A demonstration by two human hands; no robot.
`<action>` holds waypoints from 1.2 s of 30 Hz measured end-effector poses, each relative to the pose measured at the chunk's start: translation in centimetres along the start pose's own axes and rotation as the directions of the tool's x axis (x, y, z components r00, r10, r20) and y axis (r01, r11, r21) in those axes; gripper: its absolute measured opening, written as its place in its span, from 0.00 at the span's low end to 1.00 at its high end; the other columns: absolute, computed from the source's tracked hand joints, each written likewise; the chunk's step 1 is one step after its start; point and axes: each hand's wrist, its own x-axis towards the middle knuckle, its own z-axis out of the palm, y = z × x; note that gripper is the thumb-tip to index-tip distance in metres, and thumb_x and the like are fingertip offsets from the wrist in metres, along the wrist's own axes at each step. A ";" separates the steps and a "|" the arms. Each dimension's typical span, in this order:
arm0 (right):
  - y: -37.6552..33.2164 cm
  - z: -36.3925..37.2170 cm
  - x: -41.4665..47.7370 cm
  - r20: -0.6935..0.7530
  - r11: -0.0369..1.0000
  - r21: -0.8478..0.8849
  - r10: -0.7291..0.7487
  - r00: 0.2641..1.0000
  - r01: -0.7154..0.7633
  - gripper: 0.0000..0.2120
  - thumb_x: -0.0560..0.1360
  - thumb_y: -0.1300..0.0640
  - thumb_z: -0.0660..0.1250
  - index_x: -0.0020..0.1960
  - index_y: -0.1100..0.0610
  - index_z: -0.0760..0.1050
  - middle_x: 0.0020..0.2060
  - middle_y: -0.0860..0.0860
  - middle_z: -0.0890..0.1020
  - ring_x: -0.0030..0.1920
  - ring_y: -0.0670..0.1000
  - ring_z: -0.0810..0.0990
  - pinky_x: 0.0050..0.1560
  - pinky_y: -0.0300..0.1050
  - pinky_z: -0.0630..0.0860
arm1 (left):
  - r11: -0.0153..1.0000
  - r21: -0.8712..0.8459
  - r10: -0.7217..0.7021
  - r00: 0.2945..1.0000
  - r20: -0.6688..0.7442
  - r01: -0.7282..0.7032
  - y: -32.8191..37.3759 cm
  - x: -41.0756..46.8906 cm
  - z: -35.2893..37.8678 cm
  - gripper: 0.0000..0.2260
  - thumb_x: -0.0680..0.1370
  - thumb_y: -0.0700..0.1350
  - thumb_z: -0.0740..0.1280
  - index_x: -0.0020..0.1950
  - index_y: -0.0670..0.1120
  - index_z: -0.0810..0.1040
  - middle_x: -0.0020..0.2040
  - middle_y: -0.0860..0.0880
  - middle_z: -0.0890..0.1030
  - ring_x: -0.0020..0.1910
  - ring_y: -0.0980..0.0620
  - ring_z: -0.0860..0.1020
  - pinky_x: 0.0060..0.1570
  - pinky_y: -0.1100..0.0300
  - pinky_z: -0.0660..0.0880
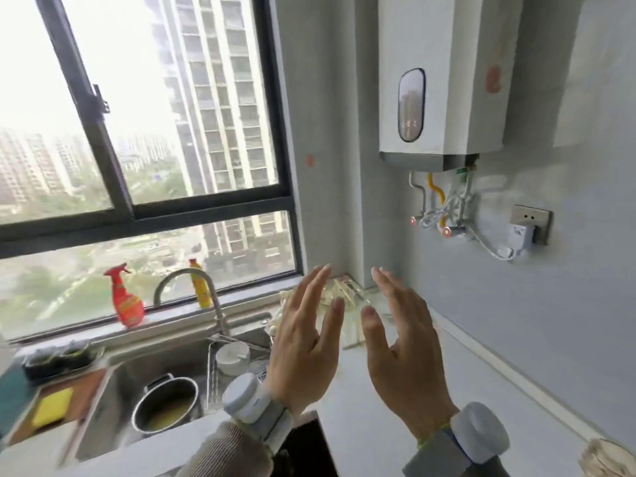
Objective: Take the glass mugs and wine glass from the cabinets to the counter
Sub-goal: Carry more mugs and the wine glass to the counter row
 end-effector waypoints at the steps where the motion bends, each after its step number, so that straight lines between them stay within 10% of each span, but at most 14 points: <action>1: -1.7 1.2 0.1 0.032 1.000 0.017 -0.018 0.999 0.017 0.29 0.79 0.36 0.48 0.78 0.40 0.62 0.78 0.40 0.67 0.76 0.39 0.61 0.74 0.38 0.55 | 1.000 0.014 -0.018 0.999 -0.034 0.018 -0.4 -0.1 -2.2 0.27 0.81 0.65 0.50 0.79 0.59 0.63 0.79 0.61 0.65 0.78 0.64 0.60 0.75 0.62 0.59; 7: -13.1 9.0 -1.1 0.115 0.966 0.178 -0.212 0.971 0.190 0.28 0.79 0.34 0.48 0.77 0.37 0.61 0.73 0.33 0.64 0.73 0.31 0.59 0.68 0.25 0.47 | 0.987 0.136 -0.052 0.969 -0.242 0.087 -1.9 -3.4 -16.6 0.25 0.81 0.66 0.49 0.77 0.64 0.62 0.76 0.69 0.62 0.76 0.72 0.57 0.69 0.79 0.50; 13: -26.2 16.3 -5.8 0.127 0.859 0.419 -0.376 0.918 0.294 0.24 0.81 0.40 0.54 0.76 0.40 0.66 0.71 0.30 0.65 0.74 0.38 0.65 0.72 0.30 0.56 | 0.964 0.201 -0.072 0.898 -0.434 0.175 -2.7 -9.1 -32.4 0.24 0.81 0.66 0.51 0.76 0.63 0.66 0.77 0.63 0.68 0.75 0.60 0.68 0.74 0.47 0.69; 20: -41.7 22.4 -13.1 0.091 0.692 0.635 -0.510 0.855 0.345 0.24 0.81 0.39 0.54 0.76 0.41 0.67 0.69 0.23 0.62 0.70 0.48 0.73 0.69 0.53 0.71 | 0.910 0.317 -0.042 0.820 -0.571 0.267 -1.6 -17.0 -49.6 0.24 0.80 0.67 0.52 0.75 0.65 0.66 0.76 0.66 0.68 0.74 0.60 0.69 0.73 0.47 0.70; 27: -57.5 28.0 -23.0 0.119 0.509 0.811 -0.627 0.770 0.289 0.23 0.82 0.41 0.55 0.75 0.42 0.68 0.70 0.35 0.71 0.71 0.44 0.70 0.66 0.37 0.65 | 0.812 0.441 0.013 0.743 -0.669 0.383 0.6 -28.5 -65.7 0.24 0.82 0.63 0.54 0.77 0.61 0.67 0.76 0.60 0.69 0.75 0.59 0.69 0.73 0.48 0.69; 36: -73.1 31.7 -33.2 0.066 0.234 0.958 -0.737 0.673 0.163 0.24 0.80 0.43 0.57 0.74 0.47 0.72 0.66 0.35 0.73 0.68 0.50 0.75 0.66 0.52 0.75 | 0.588 0.556 0.118 0.618 -0.778 0.587 5.1 -40.1 -79.7 0.24 0.82 0.59 0.54 0.77 0.55 0.68 0.74 0.57 0.71 0.74 0.55 0.69 0.71 0.46 0.70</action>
